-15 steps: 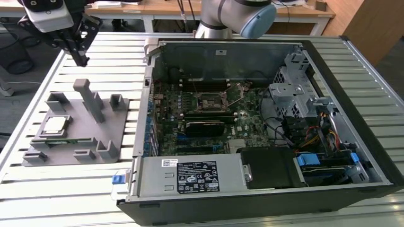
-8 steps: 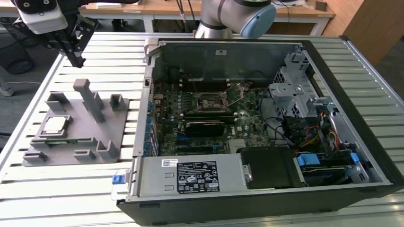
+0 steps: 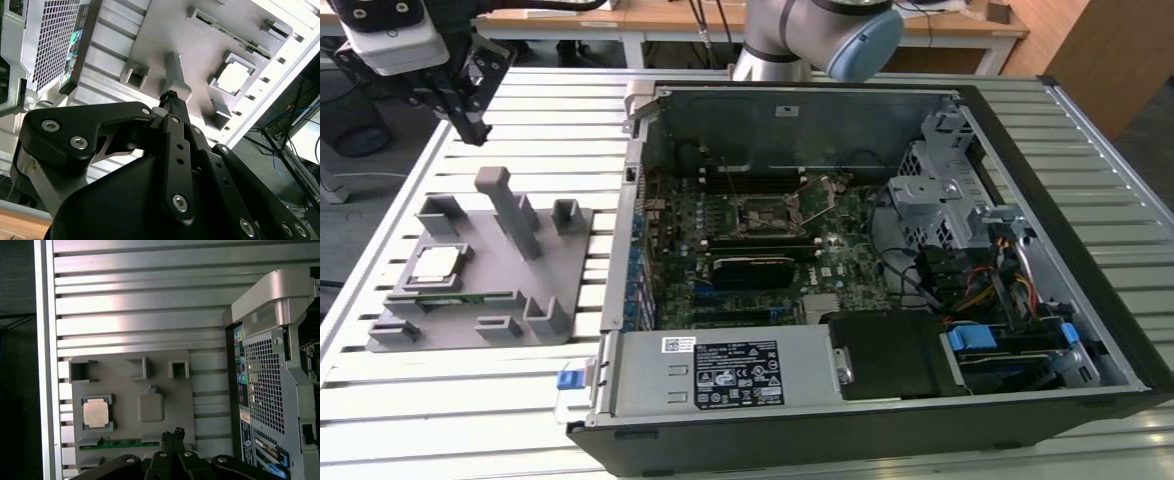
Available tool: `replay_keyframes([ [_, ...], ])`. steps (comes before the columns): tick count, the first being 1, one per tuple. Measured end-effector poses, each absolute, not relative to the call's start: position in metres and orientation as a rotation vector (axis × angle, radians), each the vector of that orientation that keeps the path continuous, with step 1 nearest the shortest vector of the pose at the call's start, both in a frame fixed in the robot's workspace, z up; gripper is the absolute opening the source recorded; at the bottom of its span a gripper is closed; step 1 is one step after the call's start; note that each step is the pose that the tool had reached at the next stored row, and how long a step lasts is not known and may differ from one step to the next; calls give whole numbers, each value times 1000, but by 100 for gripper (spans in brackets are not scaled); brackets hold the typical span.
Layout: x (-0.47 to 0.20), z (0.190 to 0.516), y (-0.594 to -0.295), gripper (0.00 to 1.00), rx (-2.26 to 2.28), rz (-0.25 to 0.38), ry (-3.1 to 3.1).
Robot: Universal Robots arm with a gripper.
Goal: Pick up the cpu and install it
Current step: 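Reach for the cpu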
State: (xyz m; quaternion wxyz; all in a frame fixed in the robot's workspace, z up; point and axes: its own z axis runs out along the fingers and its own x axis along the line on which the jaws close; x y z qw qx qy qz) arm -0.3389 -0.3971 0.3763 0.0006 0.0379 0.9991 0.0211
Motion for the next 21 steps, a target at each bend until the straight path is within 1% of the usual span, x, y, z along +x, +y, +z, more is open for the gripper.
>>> replay_keyframes([
  [21, -370, 368, -401, 11, 119, 66, 3137],
])
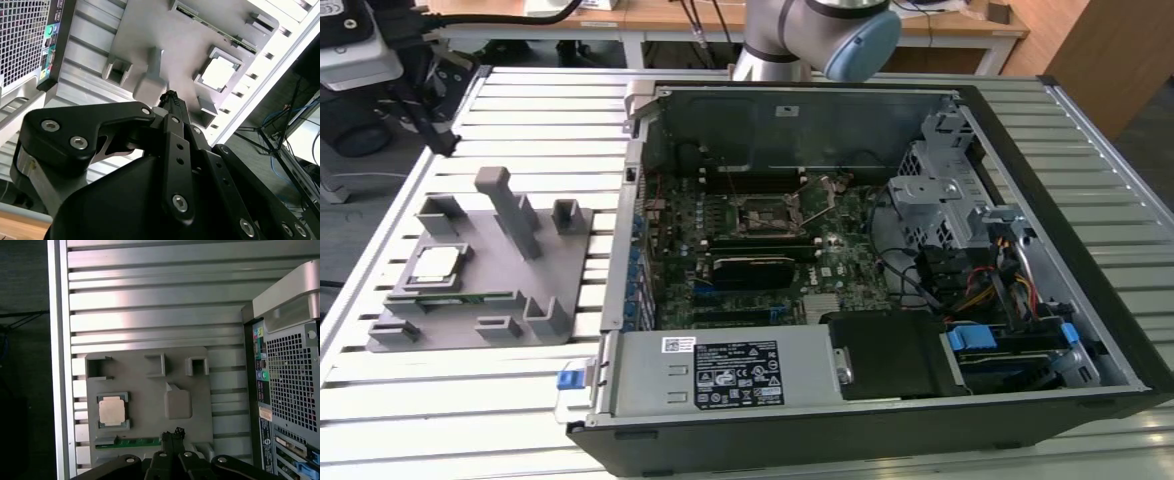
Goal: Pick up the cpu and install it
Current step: 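Reach for the cpu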
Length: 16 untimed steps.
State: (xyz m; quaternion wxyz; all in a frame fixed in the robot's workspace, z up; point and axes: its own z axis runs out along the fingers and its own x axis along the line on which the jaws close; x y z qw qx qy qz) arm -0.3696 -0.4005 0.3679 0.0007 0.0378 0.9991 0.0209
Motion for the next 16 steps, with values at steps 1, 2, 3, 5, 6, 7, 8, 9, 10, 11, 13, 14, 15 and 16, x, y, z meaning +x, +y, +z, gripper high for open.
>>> replay_keyframes([
  [1, -371, 368, -401, 11, 119, 65, 3137],
  [2, -372, 367, -401, 11, 119, 65, 3137],
  [3, -374, 367, -401, 11, 117, 65, 3137],
  [5, -378, 367, -401, 11, 107, 65, 3138],
  [6, -379, 366, -401, 11, 101, 65, 3138],
  [7, -381, 366, -401, 11, 94, 65, 3139],
  [8, -383, 366, -401, 11, 86, 65, 3139],
  [9, -384, 366, -401, 11, 79, 65, 3139],
  [10, -385, 366, -401, 11, 75, 65, 3139],
  [11, -387, 366, -401, 11, 73, 65, 3139],
  [13, -391, 366, -401, 11, 73, 65, 3139],
  [14, -392, 365, -401, 11, 73, 65, 3139],
  [15, -394, 365, -401, 11, 73, 65, 3139],
  [16, -396, 365, -401, 11, 73, 65, 3139],
])
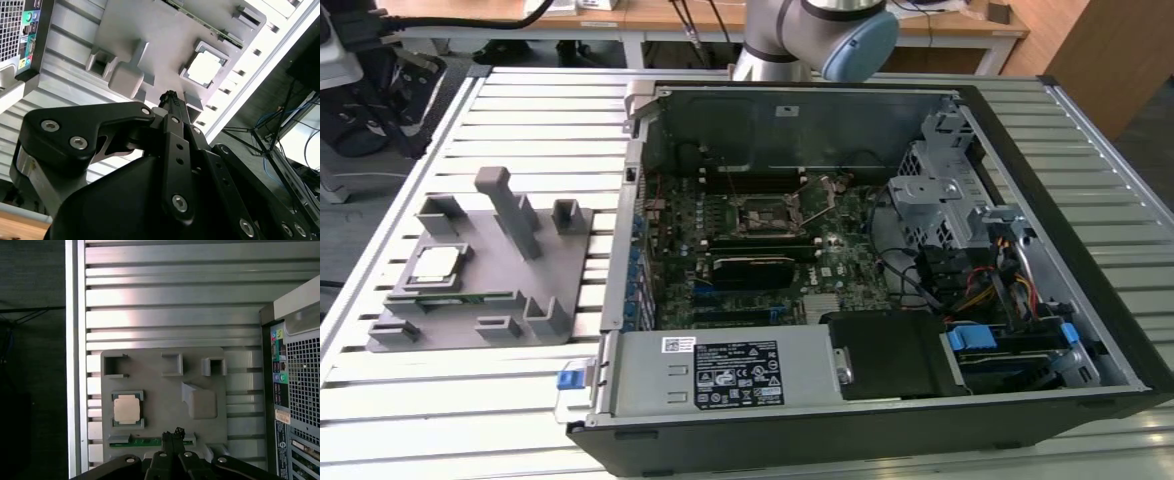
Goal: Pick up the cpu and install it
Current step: 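Reach for the cpu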
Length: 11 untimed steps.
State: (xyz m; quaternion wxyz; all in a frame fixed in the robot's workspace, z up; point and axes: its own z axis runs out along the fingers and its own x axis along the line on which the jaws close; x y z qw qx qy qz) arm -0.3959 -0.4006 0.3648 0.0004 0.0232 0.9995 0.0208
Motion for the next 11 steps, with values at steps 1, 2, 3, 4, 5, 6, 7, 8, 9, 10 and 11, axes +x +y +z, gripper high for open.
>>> replay_keyframes([
  [1, -398, 364, -401, 11, 73, 65, 3139],
  [2, -401, 364, -401, 11, 73, 65, 3139],
  [3, -403, 364, -401, 11, 73, 65, 3139],
  [4, -405, 363, -400, 11, 73, 65, 3139],
  [5, -407, 363, -400, 11, 73, 65, 3139],
  [6, -408, 363, -400, 11, 73, 65, 3139],
  [7, -410, 362, -400, 11, 73, 64, 3139],
  [8, -412, 362, -400, 11, 73, 64, 3139],
  [9, -414, 362, -400, 11, 73, 64, 3139],
  [10, -416, 361, -400, 11, 73, 64, 3139],
  [11, -417, 361, -400, 11, 73, 64, 3139],
])
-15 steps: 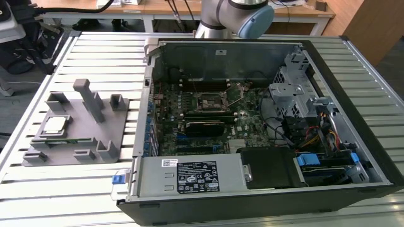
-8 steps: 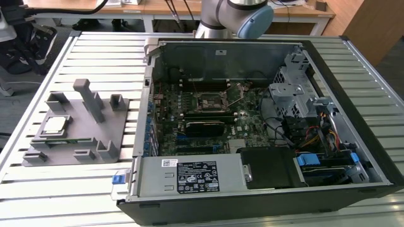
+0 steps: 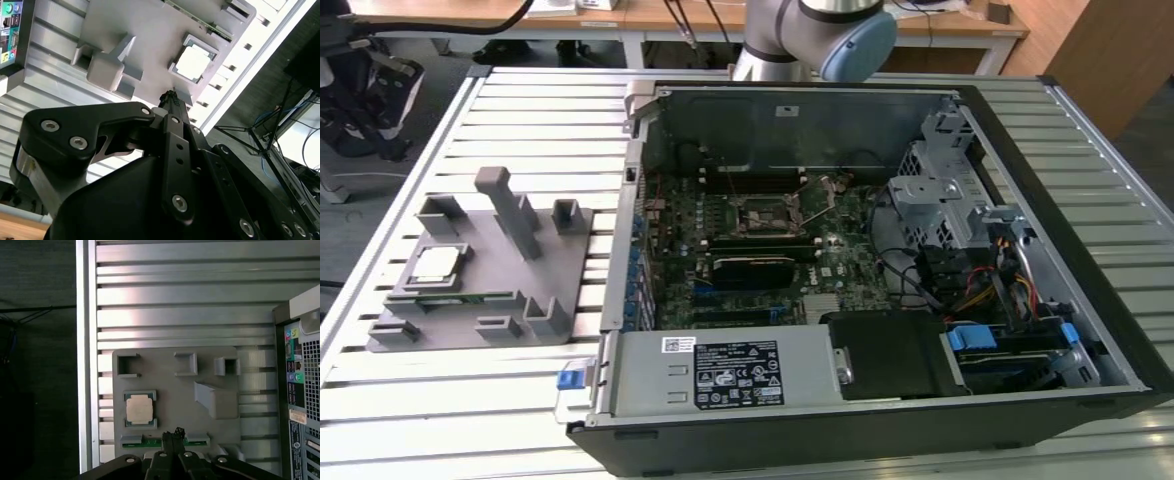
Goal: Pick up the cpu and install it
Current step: 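Reach for the cpu, then pick up the cpu and move it towards the insertion slot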
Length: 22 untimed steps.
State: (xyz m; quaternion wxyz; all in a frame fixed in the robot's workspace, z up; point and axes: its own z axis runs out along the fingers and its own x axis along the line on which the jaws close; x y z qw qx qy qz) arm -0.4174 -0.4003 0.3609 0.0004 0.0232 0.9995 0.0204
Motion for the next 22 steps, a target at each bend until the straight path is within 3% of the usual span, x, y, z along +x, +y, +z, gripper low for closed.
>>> replay_keyframes([
  [22, -450, 358, -400, 11, 66, 64, 3141],
])
